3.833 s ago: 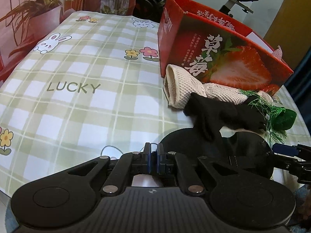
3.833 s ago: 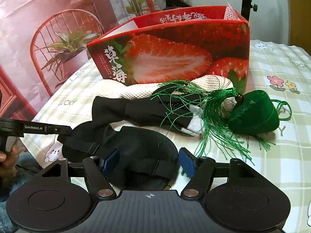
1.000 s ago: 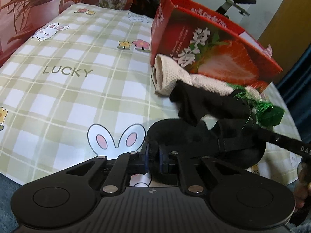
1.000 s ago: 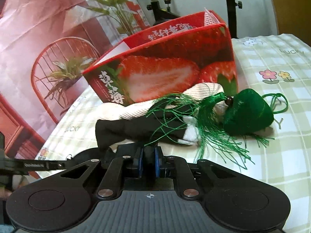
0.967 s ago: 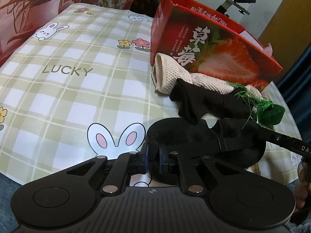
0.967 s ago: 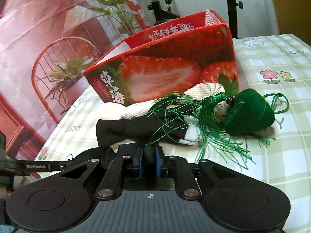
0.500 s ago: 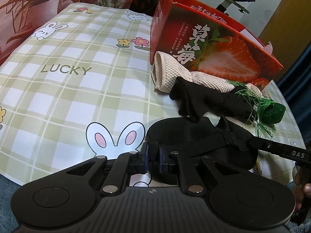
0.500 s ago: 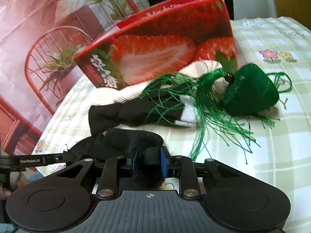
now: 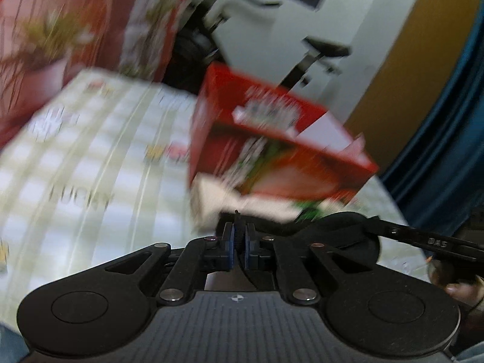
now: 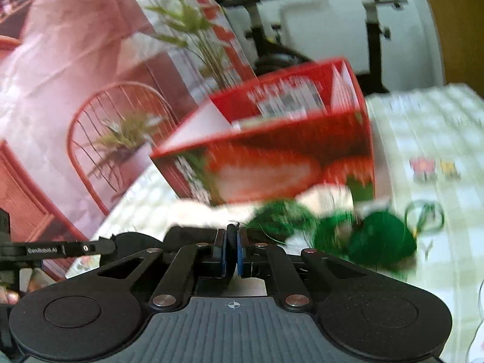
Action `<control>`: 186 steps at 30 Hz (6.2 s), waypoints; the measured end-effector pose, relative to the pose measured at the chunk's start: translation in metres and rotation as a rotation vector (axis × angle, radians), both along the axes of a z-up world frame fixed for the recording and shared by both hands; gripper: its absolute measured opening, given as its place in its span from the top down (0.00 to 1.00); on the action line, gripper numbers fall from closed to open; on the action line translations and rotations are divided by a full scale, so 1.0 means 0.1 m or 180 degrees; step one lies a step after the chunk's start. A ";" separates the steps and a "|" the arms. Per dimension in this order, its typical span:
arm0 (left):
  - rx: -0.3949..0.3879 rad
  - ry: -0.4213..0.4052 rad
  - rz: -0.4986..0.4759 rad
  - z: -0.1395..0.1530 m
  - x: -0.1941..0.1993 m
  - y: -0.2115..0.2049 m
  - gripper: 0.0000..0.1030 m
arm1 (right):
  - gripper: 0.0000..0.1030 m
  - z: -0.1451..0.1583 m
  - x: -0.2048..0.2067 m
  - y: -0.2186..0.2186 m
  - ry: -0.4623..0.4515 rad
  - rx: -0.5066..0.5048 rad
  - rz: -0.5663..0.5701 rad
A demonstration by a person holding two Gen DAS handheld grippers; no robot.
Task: Organize soft objects
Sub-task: 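Lift the eye mask with both grippers and carry it over the red box, then lower the eye mask into the box and open both grippers, then move both open grippers back to the black glove on the table, then close the left gripper on the black glove while the right gripper also closes on it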
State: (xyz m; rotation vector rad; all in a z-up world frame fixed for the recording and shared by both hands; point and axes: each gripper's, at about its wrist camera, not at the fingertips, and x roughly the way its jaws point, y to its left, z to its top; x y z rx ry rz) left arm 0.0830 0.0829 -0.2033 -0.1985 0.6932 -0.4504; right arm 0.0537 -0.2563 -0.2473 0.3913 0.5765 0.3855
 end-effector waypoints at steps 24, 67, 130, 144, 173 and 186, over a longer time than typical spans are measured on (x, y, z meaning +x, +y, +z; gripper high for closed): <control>0.0558 -0.0934 0.0114 0.84 1.40 -0.86 0.95 | 0.94 0.97 1.41 -0.22 -0.0599 -0.0663 -0.0278; 0.0938 -0.0404 -0.0023 0.57 2.12 -1.17 0.50 | 0.67 0.64 2.25 -0.12 0.0042 -0.1193 -0.0537; 0.0505 0.0392 -0.0035 -0.83 0.49 -0.65 0.57 | 0.76 -0.75 0.38 -0.33 0.0382 -0.0333 -0.0848; 0.0340 0.0506 0.0211 -0.81 0.42 -0.35 0.58 | 0.68 -0.47 0.16 -0.05 0.0112 -0.0538 -0.0681; 0.0141 0.0555 0.0136 -0.84 0.38 -0.23 0.74 | 0.49 -0.71 0.22 0.69 0.0223 -0.0917 0.0160; 0.0206 0.0562 0.0130 -0.89 0.38 -0.26 0.73 | 0.48 -0.70 0.12 0.68 0.0194 -0.1070 0.0392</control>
